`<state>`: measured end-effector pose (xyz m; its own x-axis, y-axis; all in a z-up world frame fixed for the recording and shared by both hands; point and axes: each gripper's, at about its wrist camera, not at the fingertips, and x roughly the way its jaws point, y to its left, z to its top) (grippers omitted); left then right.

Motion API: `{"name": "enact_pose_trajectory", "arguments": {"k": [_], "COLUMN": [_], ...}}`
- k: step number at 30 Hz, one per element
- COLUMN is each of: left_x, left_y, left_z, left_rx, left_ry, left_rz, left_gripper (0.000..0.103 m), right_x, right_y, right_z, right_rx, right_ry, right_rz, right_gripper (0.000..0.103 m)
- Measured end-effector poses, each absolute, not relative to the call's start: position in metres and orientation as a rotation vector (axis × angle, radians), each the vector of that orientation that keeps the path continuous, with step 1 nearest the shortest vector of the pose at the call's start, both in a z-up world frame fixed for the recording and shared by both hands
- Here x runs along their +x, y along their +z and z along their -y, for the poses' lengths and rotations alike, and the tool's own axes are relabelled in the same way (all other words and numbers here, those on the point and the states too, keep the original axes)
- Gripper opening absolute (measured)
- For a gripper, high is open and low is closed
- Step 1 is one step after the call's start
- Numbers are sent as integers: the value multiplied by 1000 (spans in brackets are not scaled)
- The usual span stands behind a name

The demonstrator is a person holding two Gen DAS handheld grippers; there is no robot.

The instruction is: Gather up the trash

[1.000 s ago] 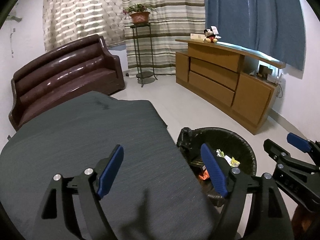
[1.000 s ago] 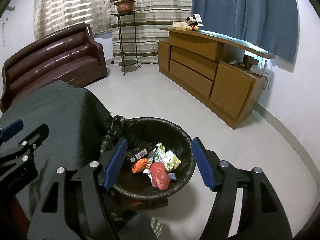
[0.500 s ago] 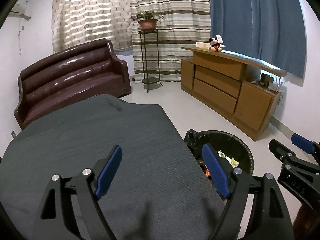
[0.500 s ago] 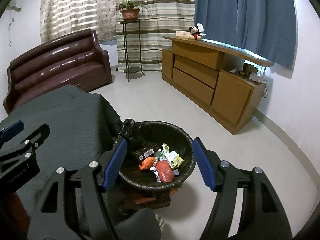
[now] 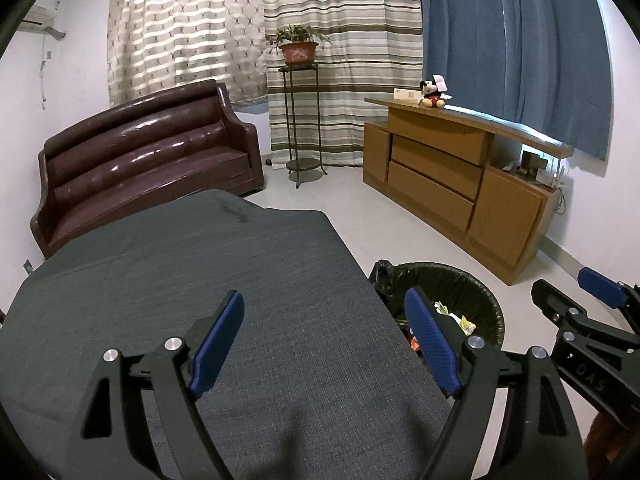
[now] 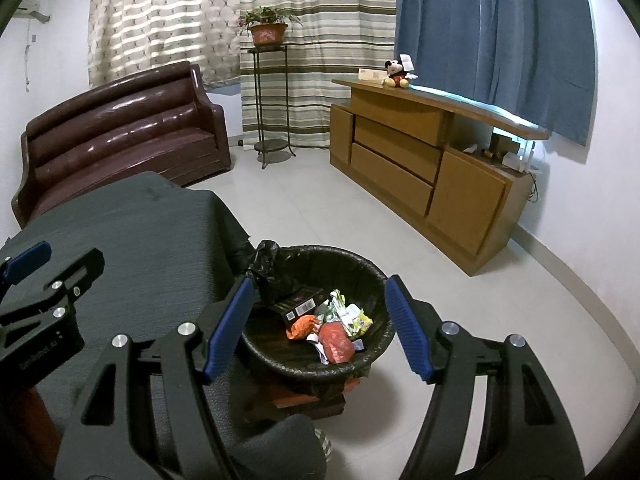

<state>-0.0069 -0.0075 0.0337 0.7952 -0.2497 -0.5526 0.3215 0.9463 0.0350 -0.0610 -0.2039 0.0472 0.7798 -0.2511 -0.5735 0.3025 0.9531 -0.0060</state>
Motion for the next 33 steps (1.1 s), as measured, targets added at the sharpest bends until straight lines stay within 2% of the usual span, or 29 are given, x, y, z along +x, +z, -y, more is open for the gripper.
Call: {"name": "enact_pose_trajectory", "arguments": {"k": [33], "left_x": [-10], "left_y": [31], "left_z": [12], "left_rx": [130], "left_ry": [-311], "left_rz": [-581], "left_gripper": [80], "right_x": [-61], "right_y": [48], "right_z": [204], "right_rx": [88], "right_ry": [-299], "right_rz": [-608], "right_gripper": [67]}}
